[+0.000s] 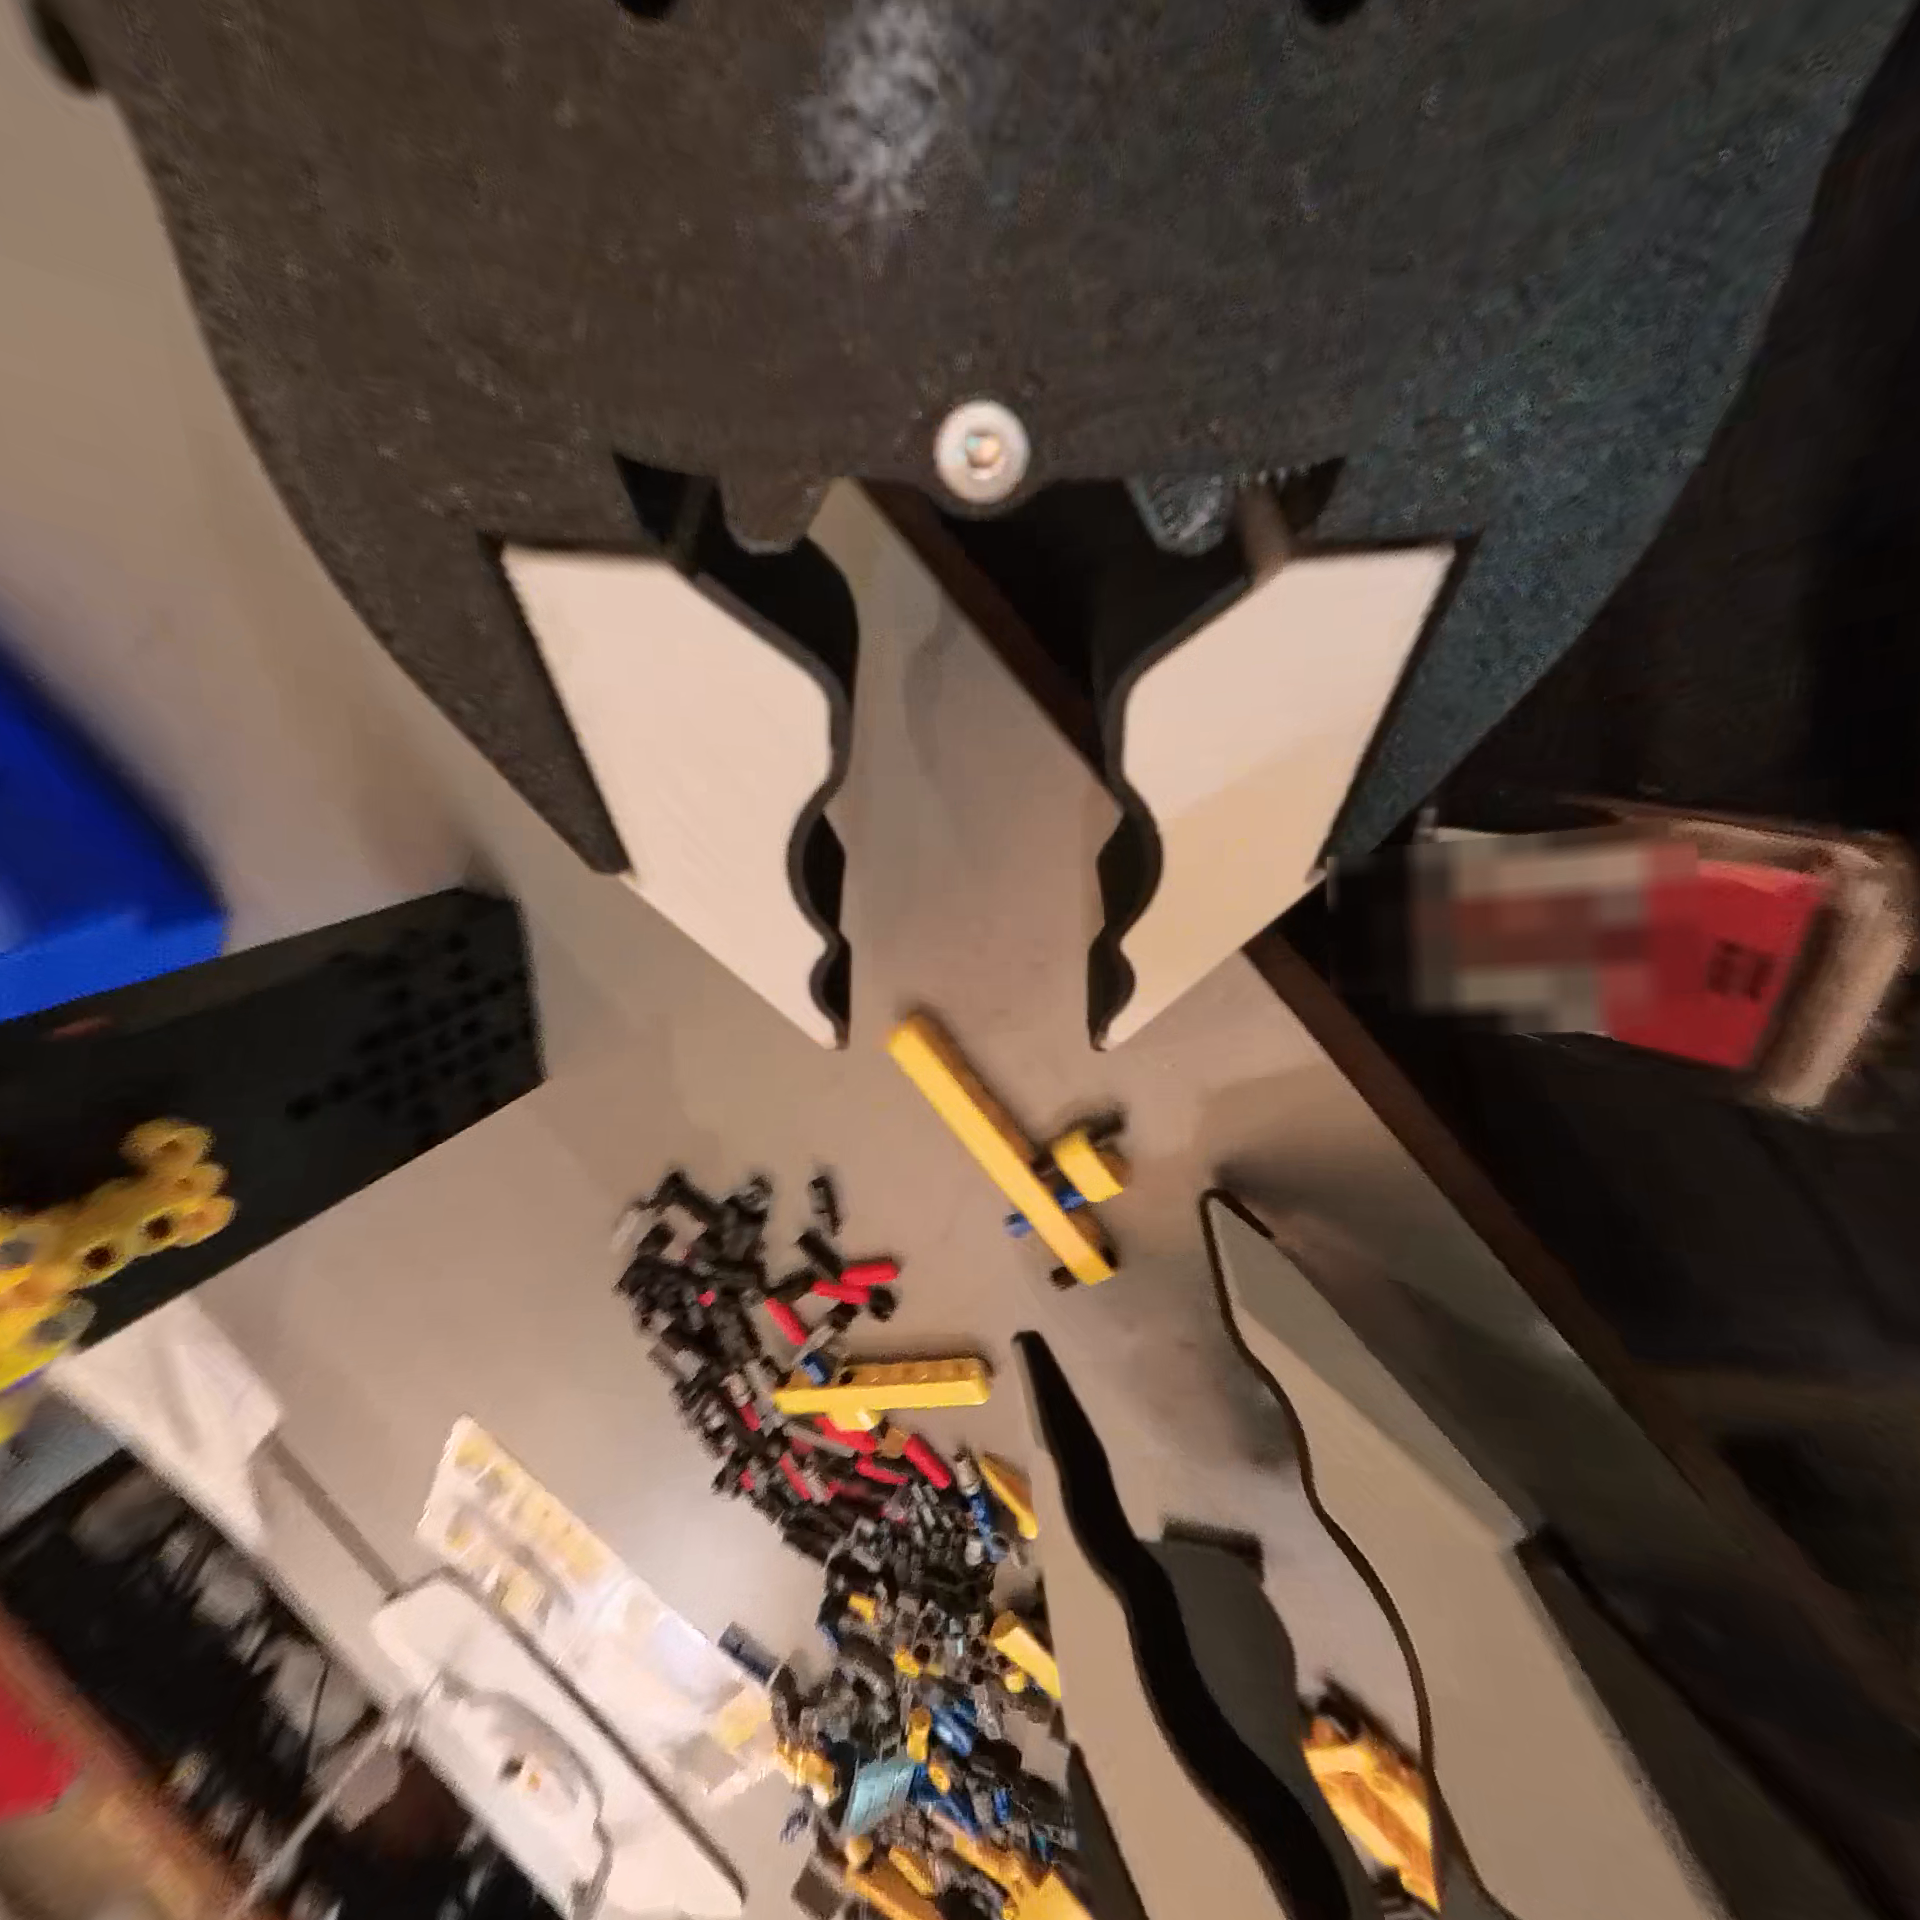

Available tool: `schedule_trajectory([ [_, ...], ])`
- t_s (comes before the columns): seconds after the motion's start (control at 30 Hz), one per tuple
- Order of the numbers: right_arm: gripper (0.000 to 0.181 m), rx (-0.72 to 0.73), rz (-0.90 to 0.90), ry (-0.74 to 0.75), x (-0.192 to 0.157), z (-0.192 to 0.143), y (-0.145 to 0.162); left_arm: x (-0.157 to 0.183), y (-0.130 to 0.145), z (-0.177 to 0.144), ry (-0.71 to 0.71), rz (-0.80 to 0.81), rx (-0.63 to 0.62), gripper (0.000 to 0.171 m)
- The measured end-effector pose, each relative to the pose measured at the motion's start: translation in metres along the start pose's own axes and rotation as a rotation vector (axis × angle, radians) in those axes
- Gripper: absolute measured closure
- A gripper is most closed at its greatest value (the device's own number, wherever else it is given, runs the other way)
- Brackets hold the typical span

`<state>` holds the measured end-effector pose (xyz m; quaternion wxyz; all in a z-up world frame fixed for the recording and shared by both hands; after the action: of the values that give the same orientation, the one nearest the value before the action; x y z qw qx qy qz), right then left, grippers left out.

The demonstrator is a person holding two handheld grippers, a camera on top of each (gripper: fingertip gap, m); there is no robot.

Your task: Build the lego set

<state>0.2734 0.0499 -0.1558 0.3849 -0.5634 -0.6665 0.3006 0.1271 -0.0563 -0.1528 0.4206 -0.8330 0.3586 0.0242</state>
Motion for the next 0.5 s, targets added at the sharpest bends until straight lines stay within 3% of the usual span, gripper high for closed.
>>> schedule_trajectory([
  [0.17, 0.135, 0.122, -0.107, -0.188, 0.029, 0.008, -0.008, -0.001, -0.001, 0.002, 0.031, -0.002, 0.011, 0.121],
  [0.33, 0.133, -0.073, -0.018, -0.516, 0.037, 0.026, -0.013, -0.003, -0.001, 0.003, 0.047, -0.010, 0.014, 0.122],
  [0.5, 0.133, -0.142, 0.008, -0.634, 0.040, 0.039, -0.018, -0.007, -0.001, 0.006, 0.077, -0.040, 0.006, 0.127],
])
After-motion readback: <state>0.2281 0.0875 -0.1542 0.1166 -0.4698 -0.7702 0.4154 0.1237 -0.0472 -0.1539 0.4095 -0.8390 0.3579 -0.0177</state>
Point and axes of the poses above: each gripper's, where its closed fingertips meet, z out along the fingers, y out of its underside, x = y × z across the jaws, the point moved 10 cm from there along -z, back along the fingers, and after that the axes turned 15 degrees about z, right-handed, at the moved point
